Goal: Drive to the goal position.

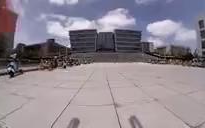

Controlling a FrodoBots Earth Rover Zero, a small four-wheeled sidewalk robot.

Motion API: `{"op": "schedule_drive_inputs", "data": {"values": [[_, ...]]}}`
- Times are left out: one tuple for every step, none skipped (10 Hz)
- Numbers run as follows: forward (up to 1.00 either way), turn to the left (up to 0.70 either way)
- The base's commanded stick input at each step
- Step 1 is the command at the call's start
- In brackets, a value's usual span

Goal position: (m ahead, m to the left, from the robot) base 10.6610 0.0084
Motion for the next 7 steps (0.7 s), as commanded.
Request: {"op": "schedule_drive_inputs", "data": {"values": [[0.70, 0.00], [0.70, 0.00], [0.70, 0.00], [0.70, 0.00], [0.70, 0.00], [0.70, 0.00], [0.70, 0.00]]}}
